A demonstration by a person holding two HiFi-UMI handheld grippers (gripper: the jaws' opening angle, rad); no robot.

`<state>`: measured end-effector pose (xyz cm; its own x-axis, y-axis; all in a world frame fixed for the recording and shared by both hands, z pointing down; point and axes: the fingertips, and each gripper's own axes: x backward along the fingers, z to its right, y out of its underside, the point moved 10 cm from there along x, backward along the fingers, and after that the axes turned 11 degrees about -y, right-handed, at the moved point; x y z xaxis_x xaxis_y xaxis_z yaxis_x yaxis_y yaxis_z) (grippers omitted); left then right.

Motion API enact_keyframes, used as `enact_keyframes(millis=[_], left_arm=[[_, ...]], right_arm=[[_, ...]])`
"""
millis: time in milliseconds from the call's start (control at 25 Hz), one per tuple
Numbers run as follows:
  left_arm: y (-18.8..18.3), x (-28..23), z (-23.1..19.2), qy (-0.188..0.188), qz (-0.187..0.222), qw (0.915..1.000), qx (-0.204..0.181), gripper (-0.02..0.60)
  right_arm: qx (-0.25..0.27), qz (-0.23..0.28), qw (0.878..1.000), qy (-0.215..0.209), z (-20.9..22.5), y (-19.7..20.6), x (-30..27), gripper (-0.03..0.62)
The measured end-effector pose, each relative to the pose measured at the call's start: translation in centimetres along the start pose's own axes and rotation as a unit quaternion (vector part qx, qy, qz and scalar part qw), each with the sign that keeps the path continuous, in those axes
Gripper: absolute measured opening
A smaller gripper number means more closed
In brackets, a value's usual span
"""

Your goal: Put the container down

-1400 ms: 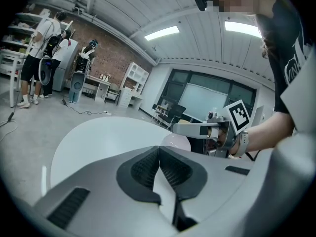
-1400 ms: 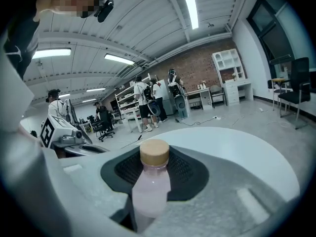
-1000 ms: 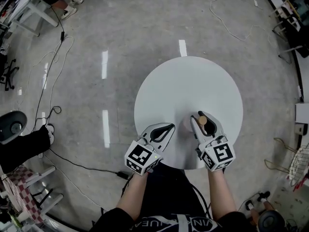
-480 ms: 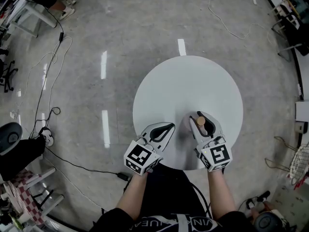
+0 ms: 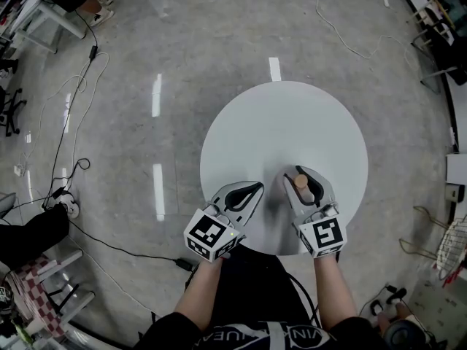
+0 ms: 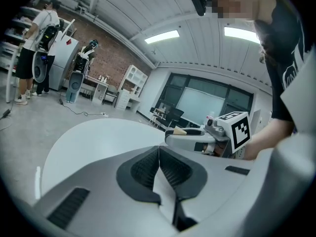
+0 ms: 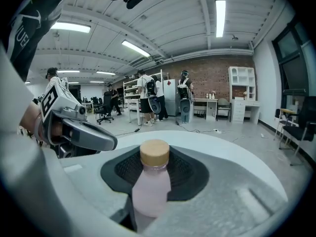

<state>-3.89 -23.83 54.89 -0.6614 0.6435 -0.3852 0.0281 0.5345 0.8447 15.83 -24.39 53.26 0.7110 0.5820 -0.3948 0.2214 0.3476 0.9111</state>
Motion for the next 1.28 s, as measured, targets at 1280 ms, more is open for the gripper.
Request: enact_keyframes(millis=[1280], left_arm=[[0.7,1.0,0.9,-0.005,0.012,0.9999,-0.006,0.014]], right_arm=[[-0.011,0.028,1.000,-0.002,-0.3,0.2,1.1,0.269]])
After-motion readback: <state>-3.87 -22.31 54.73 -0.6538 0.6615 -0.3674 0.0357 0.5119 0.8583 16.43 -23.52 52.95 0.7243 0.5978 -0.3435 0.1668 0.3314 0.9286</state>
